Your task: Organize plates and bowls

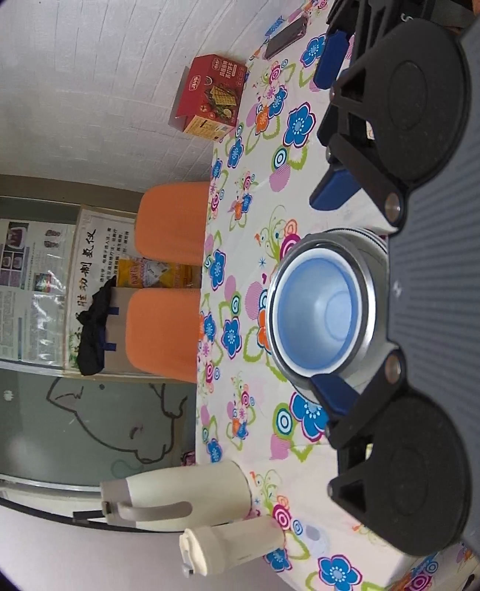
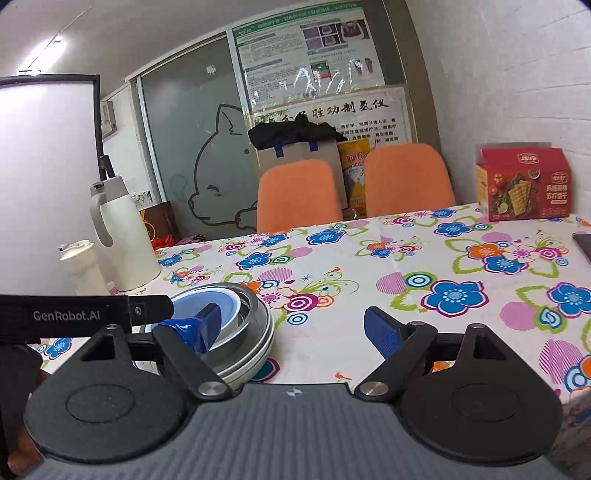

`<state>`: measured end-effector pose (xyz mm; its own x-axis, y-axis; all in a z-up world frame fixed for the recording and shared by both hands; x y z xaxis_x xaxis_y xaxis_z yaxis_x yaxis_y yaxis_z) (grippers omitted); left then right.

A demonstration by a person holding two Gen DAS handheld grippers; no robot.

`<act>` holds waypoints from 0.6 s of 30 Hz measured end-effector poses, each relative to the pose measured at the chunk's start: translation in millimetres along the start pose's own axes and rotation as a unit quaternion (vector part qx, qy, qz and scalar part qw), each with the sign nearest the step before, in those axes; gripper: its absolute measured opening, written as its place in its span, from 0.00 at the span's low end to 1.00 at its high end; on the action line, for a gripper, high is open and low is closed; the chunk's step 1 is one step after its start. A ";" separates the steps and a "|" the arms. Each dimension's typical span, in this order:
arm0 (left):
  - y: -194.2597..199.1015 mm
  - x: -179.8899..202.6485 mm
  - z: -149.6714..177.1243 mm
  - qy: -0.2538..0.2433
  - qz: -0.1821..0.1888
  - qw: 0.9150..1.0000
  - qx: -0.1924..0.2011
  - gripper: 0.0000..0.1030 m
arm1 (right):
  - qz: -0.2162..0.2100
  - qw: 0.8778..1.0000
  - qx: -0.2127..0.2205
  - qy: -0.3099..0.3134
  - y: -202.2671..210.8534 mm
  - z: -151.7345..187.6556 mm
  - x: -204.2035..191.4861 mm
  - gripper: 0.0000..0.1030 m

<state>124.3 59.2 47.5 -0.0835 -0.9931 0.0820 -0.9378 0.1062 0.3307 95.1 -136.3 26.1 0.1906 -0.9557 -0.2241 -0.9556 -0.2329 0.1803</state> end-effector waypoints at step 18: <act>107.6 21.5 72.1 0.028 0.003 0.999 0.016 0.91 | 0.066 0.997 0.032 0.004 110.3 42.3 8.4 0.70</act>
<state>-2.7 45.7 17.1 -0.0709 -0.9880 0.1375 -0.9476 0.1097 0.3002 -18.2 -162.4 3.6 0.0639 -0.9789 -0.1939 -0.9847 -0.0935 0.1471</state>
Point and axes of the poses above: each gripper's, at about its wrist camera, not at the fingertips, and y roughly against the way its jaws point, x to its right, z to its underside, the point moved 2 cm from there along -y, roughly the way its jaws point, and after that the axes turned 9 degrees about x, right-handed, at the moved point
